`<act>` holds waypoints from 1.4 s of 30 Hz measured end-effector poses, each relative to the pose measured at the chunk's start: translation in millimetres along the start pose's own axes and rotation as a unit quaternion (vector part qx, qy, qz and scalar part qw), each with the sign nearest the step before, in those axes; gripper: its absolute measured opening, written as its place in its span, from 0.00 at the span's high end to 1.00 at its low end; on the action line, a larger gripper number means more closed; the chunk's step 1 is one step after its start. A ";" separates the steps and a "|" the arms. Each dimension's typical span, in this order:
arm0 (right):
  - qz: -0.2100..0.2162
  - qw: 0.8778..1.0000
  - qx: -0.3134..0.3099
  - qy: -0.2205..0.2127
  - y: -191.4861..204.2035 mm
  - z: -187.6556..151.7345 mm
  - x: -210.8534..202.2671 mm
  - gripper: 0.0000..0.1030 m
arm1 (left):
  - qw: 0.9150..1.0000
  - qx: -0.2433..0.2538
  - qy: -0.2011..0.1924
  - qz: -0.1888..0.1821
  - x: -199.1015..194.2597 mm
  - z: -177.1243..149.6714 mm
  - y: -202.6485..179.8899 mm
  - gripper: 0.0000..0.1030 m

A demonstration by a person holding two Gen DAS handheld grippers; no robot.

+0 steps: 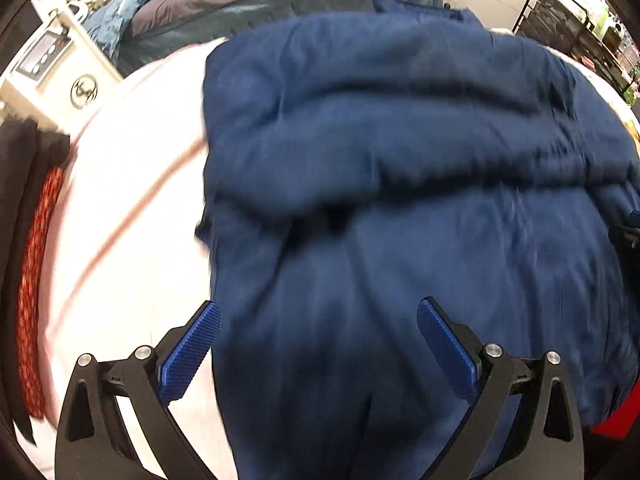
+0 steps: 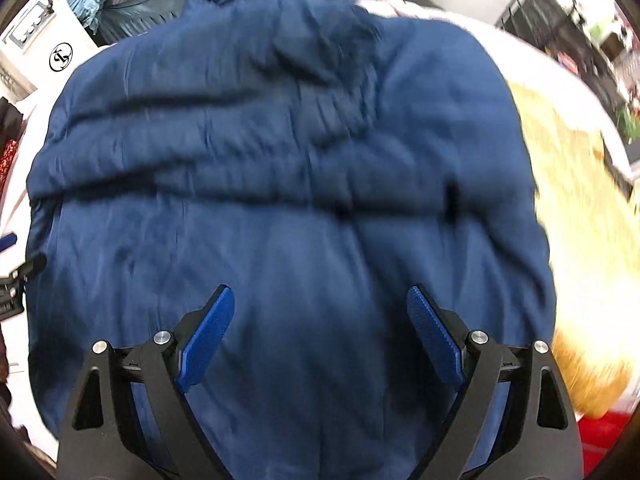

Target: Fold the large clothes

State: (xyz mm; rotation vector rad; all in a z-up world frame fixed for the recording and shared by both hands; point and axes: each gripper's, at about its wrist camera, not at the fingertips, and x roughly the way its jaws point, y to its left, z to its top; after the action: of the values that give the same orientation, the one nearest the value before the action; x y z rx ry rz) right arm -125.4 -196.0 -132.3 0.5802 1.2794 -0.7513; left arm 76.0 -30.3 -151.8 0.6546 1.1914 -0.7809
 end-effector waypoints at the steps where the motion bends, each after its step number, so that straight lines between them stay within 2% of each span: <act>1: 0.005 1.000 0.005 0.005 -2.9 -10.1 -0.7 0.15 | 1.000 -0.006 0.002 -0.004 -3.3 -9.7 1.7 0.06; 9: 0.039 0.999 0.030 0.014 -20.1 -57.8 -11.6 0.15 | 0.997 -0.080 0.013 -0.014 -18.2 -81.3 44.8 0.06; 15: 0.038 0.997 0.064 0.002 -56.3 -74.2 -20.8 0.15 | 0.993 -0.115 0.023 -0.024 -23.4 -112.2 80.2 0.08; 19: 0.059 0.992 0.109 -0.006 -92.8 -76.2 -28.9 0.15 | 0.989 -0.141 0.022 -0.039 -23.1 -125.0 101.1 0.10; 22: 0.097 0.984 0.147 -0.007 -119.9 -85.1 -31.8 0.15 | 0.984 -0.166 0.020 -0.065 -26.0 -137.2 113.5 0.10; 25: 0.116 0.979 0.170 -0.010 -136.9 -96.3 -31.5 0.15 | 0.979 -0.185 0.028 -0.086 -24.7 -152.1 123.9 0.10; 32: 0.127 0.975 0.181 -0.007 -149.5 -113.2 -32.1 0.15 | 0.975 -0.190 0.052 -0.098 -18.3 -158.8 121.6 0.10; 35: 0.105 0.972 0.206 -0.043 -158.9 -117.1 -46.2 0.15 | 0.975 -0.187 0.051 -0.112 -19.6 -163.1 118.8 0.10; 37: 0.110 0.967 0.222 -0.055 -169.6 -118.4 -51.5 0.15 | 0.973 -0.184 0.048 -0.131 -23.2 -168.5 116.8 0.10; 40: 0.126 0.965 0.228 -0.024 -179.4 -118.2 -39.5 0.15 | 0.970 -0.175 0.057 -0.161 -20.6 -176.5 108.6 0.10; 42: 0.120 0.968 0.219 0.001 -180.1 -121.5 -26.0 0.15 | 0.971 -0.166 0.062 -0.162 -16.9 -180.6 100.6 0.10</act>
State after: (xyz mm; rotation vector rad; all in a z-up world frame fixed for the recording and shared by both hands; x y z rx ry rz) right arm -343.3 -215.0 -127.6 1.0734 1.0210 -0.8319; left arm 55.1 174.6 -176.6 0.2353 1.5276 -0.7930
